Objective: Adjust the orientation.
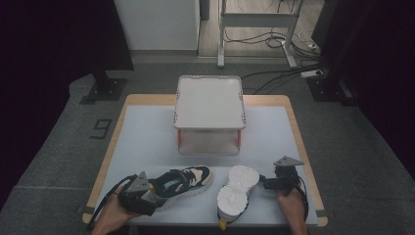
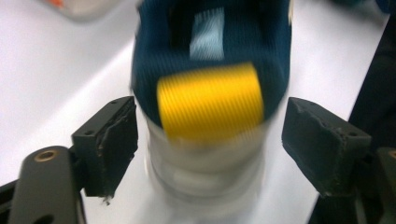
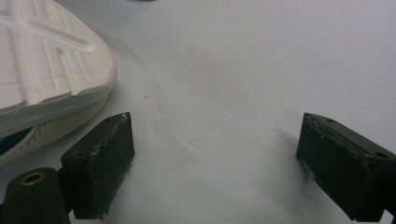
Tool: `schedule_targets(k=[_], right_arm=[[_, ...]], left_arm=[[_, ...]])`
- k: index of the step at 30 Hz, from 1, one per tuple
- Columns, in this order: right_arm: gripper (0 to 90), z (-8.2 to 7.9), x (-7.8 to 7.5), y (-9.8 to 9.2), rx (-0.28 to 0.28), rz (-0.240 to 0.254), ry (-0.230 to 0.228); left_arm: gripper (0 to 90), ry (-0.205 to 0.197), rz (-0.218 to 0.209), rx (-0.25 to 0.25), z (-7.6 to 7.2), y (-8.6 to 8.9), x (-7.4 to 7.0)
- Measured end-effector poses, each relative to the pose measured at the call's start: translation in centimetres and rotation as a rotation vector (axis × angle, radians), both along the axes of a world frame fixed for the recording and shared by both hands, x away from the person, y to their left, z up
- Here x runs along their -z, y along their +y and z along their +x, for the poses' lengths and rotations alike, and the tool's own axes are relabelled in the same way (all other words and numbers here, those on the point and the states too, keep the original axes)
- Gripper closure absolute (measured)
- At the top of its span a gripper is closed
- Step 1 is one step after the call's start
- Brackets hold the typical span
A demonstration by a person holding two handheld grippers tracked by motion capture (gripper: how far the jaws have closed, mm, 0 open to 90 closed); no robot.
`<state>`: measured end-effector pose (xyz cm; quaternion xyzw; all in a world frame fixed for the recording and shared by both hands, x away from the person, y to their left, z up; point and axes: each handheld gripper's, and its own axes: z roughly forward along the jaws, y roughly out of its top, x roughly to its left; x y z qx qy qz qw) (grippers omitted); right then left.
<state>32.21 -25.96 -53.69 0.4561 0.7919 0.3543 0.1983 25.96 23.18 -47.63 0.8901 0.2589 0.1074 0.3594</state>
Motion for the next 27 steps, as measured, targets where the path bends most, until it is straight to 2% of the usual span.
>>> schedule_targets(k=[1,2,3,4,5,6,7,12,17,21,27], right_arm=[[10.4,0.0,0.0,0.0,0.0,0.0,0.0],[10.4,0.0,0.0,0.0,0.0,0.0,0.0],[10.4,0.0,0.0,0.0,0.0,0.0,0.0],[10.4,0.0,0.0,0.0,0.0,0.0,0.0],[10.4,0.0,0.0,0.0,0.0,0.0,0.0],[10.3,0.0,0.0,0.0,0.0,0.0,0.0],[10.3,0.0,0.0,0.0,0.0,0.0,0.0],[10.4,0.0,0.0,0.0,0.0,0.0,0.0],[10.4,0.0,0.0,0.0,0.0,0.0,0.0],[10.3,0.0,0.0,0.0,0.0,0.0,0.0],[10.4,0.0,0.0,0.0,0.0,0.0,0.0]], left_arm=[[18.7,0.0,0.0,0.0,0.0,0.0,0.0],[18.7,0.011,-0.029,0.01,0.6,-0.2,-0.1],[17.9,0.016,-0.036,0.021,0.9,-0.3,-0.1],[17.9,0.022,-0.038,0.037,1.3,-0.6,-0.1],[16.7,0.024,-0.019,0.038,1.5,-1.2,0.0],[16.6,0.024,-0.019,0.038,1.5,-1.2,0.0],[16.6,0.023,-0.007,0.032,1.4,-1.3,0.1],[18.2,0.035,-0.022,-0.077,0.5,-1.7,0.1],[17.4,0.063,-0.028,-0.108,0.5,-1.7,0.2],[17.9,0.063,-0.029,-0.119,0.3,-1.7,0.5],[24.5,0.063,-0.03,-0.161,-0.1,-1.9,0.3]])
